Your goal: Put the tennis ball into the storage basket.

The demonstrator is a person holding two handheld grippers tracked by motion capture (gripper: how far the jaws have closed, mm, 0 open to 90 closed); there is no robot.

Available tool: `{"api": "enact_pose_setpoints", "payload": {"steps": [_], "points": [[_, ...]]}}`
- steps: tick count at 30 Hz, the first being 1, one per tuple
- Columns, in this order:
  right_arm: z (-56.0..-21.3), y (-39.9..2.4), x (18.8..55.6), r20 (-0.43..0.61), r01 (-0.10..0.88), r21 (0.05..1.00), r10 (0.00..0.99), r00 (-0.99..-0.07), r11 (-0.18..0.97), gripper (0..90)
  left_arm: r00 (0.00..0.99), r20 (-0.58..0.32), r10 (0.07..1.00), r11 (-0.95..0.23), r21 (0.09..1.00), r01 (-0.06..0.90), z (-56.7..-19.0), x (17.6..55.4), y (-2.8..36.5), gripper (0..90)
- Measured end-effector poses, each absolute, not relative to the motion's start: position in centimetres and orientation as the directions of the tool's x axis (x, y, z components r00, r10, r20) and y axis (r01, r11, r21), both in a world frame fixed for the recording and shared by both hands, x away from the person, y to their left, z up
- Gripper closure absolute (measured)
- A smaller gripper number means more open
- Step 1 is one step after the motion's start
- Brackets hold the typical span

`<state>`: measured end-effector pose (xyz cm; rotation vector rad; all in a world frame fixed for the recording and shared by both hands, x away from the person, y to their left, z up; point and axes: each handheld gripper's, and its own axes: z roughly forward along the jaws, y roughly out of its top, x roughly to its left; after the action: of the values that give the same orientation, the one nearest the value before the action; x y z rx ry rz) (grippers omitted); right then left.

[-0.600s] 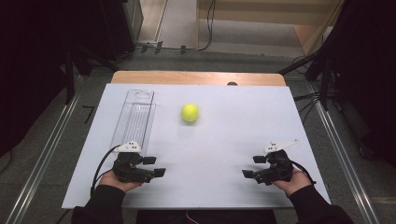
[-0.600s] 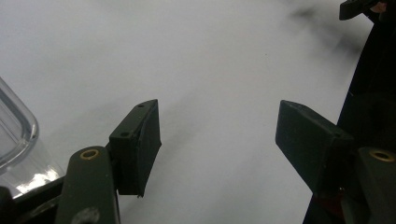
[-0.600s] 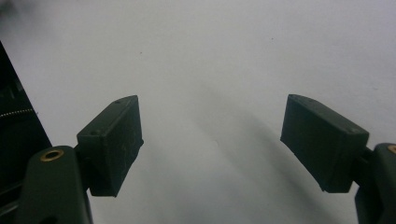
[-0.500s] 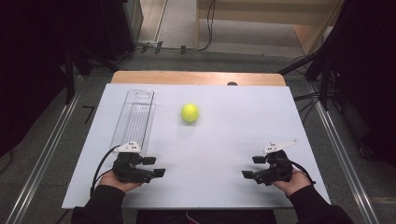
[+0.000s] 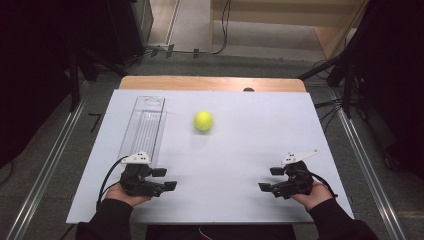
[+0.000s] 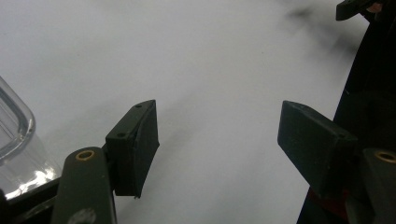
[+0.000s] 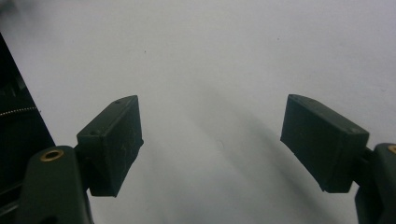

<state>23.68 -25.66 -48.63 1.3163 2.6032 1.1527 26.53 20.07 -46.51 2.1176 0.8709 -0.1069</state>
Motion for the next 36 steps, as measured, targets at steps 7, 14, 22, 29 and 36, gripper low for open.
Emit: {"api": "enact_pose_setpoints", "payload": {"steps": [7,14,22,29,36], "points": [[-48.65,-25.67,23.73,0.305,0.697,0.611,0.700,-0.646,0.376,18.6,0.753,-0.359,0.551,-0.417,0.664,0.621,-46.55,26.59,20.20,30.0],[-48.65,-25.64,23.72,0.301,0.692,0.611,0.696,-0.652,0.383,18.6,0.752,-0.355,0.555,-0.419,0.662,0.621,-46.50,26.60,20.31,30.0],[-48.66,-25.64,23.72,0.303,0.693,0.610,0.695,-0.652,0.385,18.6,0.753,-0.356,0.554,-0.420,0.661,0.622,-46.52,26.64,20.32,30.0],[-48.68,-25.65,23.74,0.305,0.694,0.609,0.694,-0.652,0.384,18.6,0.752,-0.358,0.554,-0.418,0.661,0.623,-46.51,26.66,20.35,30.0],[-48.68,-25.65,23.76,0.306,0.694,0.610,0.694,-0.652,0.383,18.6,0.748,-0.358,0.559,-0.416,0.659,0.627,-46.55,26.74,20.34,29.9]]}}
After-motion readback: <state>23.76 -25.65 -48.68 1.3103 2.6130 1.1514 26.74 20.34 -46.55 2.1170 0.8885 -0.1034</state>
